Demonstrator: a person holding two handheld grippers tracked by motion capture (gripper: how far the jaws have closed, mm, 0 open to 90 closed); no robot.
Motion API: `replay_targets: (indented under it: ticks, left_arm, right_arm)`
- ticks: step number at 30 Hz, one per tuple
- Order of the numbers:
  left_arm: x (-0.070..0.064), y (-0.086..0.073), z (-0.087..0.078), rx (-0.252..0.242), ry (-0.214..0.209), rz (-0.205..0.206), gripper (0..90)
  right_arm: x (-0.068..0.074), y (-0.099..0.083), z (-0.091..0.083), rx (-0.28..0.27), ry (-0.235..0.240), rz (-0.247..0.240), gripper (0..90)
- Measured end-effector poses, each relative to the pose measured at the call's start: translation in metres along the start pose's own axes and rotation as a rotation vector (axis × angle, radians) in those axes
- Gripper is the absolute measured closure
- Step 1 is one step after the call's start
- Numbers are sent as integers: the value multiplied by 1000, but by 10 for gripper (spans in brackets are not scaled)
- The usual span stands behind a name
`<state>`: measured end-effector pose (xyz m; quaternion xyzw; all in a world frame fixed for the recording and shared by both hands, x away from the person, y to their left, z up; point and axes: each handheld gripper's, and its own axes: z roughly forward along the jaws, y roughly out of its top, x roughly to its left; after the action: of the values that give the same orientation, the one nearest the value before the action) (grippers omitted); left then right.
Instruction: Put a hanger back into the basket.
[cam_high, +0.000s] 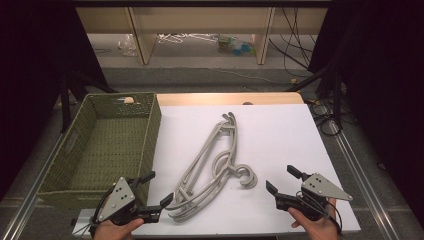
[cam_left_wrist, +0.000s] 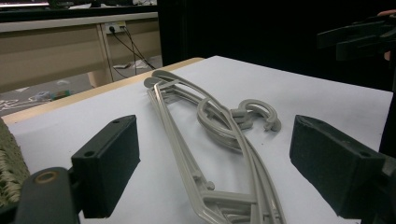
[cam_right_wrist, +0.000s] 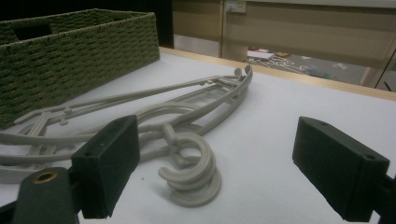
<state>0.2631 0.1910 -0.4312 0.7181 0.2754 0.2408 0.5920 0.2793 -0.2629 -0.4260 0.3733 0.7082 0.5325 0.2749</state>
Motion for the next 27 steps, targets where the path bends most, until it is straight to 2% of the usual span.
replay_targets:
  ticks: [2,5,8,10,13,15,16,18,20,21,22,27]
  left_arm:
    - [0,0,0,-1,-4,-1,156]
    - [-3,-1,2,8,-8,-11,157]
    - [-2,-1,1,12,-10,-1,156]
    - [-3,-1,1,12,-12,-13,156]
    - [-3,-1,2,15,-10,-15,156]
    - [-3,0,2,14,-9,3,155]
    - [-4,0,2,11,-14,-9,155]
    - [-4,1,3,14,-24,3,155]
    - [-5,0,4,24,-21,-1,155]
    - [-7,0,5,29,-21,-20,155]
    - [-8,1,8,40,-26,-4,154]
    - [-14,3,14,69,-29,1,156]
  right_arm:
    - [0,1,-1,15,-9,-4,159]
    - [0,0,0,10,-7,3,159]
    - [-1,0,0,5,-8,3,159]
    - [-1,0,0,7,-7,3,159]
    - [-1,0,0,28,-10,1,159]
    - [-1,0,-1,34,-7,7,159]
    - [-1,0,-1,34,-7,6,161]
    - [-1,0,-1,30,-11,1,162]
    - [-1,0,-1,19,-18,2,163]
    - [-2,0,-1,24,-26,4,163]
    - [-3,0,-1,14,-28,5,163]
    - [-4,-1,0,11,-15,8,164]
